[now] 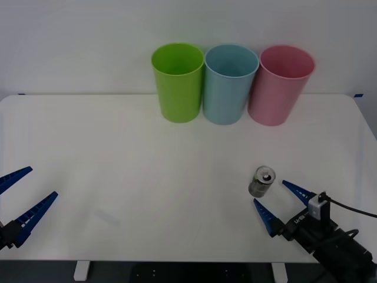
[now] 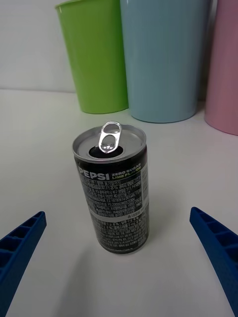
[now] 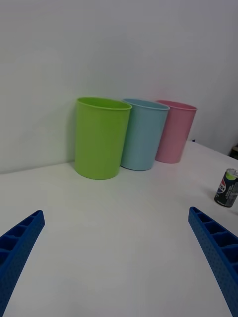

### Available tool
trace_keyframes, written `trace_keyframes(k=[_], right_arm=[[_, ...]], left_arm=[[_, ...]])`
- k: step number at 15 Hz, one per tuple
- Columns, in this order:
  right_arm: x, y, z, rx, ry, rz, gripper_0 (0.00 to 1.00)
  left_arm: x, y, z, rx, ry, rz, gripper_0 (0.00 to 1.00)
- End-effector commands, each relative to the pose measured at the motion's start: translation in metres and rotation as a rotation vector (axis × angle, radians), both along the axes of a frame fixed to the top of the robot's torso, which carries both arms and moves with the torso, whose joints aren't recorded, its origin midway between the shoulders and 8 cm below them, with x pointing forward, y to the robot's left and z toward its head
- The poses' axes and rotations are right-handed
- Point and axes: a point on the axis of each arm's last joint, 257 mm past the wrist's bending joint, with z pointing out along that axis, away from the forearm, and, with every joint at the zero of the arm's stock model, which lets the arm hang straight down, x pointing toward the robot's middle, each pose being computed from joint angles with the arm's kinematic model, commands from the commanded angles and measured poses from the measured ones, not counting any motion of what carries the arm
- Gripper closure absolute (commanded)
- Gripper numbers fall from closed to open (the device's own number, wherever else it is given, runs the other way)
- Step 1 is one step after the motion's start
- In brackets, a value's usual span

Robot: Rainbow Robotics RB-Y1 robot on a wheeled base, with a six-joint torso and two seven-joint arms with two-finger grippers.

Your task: Grasp the object on the table and drop it into the matching bin: aluminum can to the light blue bin, PET bottle to the pink bin.

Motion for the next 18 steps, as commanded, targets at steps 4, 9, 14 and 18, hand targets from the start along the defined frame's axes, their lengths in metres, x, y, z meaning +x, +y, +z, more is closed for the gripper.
trace_keyframes(k=[4, 9, 14, 18], right_arm=[[0.019, 0.013, 0.001, -0.012, 0.001, -0.018, 0.00], [0.036, 0.023, 0.002, -0.019, 0.010, -0.047, 0.00], [0.049, 0.033, 0.003, -0.034, 0.015, -0.061, 0.00], [0.051, 0.037, 0.003, -0.035, 0.015, -0.059, 0.00]], left_arm=[[0.000, 0.000, 0.000, 0.000, 0.000, 0.000, 0.00], [0.000, 0.000, 0.000, 0.000, 0.000, 0.000, 0.00], [0.000, 0.000, 0.000, 0.000, 0.000, 0.000, 0.00], [0.000, 0.000, 0.000, 0.000, 0.000, 0.000, 0.00]])
